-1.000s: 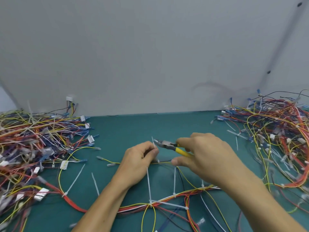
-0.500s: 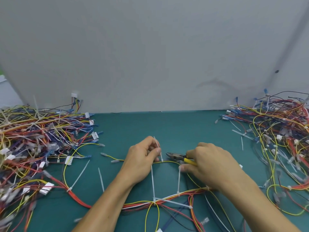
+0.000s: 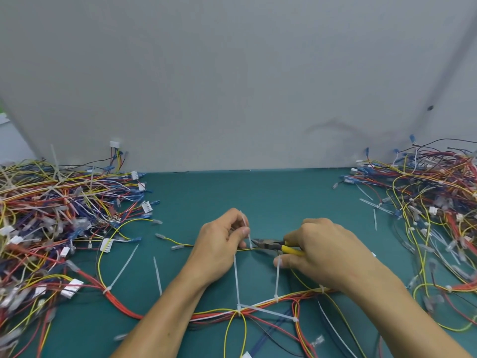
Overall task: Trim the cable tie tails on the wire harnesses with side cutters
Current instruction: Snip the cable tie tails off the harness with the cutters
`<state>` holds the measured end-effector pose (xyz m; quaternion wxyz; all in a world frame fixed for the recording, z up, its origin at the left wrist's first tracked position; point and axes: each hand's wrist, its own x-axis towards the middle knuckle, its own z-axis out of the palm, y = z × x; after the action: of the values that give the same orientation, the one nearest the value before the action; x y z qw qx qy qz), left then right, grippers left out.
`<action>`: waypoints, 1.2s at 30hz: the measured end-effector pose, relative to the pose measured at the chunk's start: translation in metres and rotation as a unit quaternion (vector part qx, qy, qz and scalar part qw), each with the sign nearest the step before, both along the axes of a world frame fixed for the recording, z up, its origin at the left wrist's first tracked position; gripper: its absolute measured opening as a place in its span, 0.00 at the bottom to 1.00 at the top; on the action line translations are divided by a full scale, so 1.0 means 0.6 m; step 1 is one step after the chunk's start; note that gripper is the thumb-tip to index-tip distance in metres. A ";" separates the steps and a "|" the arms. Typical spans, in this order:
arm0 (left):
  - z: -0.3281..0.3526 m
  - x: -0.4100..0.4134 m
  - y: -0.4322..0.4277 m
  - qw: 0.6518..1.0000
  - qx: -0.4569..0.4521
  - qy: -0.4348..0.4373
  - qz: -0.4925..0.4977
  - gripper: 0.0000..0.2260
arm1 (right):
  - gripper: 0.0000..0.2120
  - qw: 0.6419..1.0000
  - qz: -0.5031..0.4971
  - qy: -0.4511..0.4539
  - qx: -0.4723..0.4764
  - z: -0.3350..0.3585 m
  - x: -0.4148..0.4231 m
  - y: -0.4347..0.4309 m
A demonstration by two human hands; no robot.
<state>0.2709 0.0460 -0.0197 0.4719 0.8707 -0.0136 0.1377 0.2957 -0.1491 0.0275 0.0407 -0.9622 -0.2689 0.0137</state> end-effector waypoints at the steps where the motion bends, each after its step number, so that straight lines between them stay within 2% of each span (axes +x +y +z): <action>1: 0.000 0.000 0.000 1.000 0.002 -0.001 -0.001 0.08 | 0.21 1.000 0.003 0.004 -0.001 0.000 0.000 0.001; 10: 0.002 -0.002 0.000 1.000 0.012 -0.006 -0.005 0.08 | 0.21 0.999 0.015 0.029 -0.009 0.000 0.001 0.006; 14: 0.002 -0.003 0.000 1.000 0.019 -0.009 -0.006 0.08 | 0.23 1.000 0.001 0.021 -0.011 0.010 0.008 -0.008; 28: 0.004 -0.004 -0.001 1.000 0.016 -0.007 -0.010 0.08 | 0.19 0.999 0.013 0.042 -0.006 -0.003 0.005 0.004; 36: 0.006 -0.005 -0.002 1.000 0.011 -0.003 -0.016 0.09 | 0.20 1.000 0.019 0.018 -0.013 -0.005 0.007 0.005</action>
<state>0.2679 0.0448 -0.0163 0.4641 0.8754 -0.0299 0.1323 0.2996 -0.1463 0.0243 0.0327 -0.9569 -0.2863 0.0355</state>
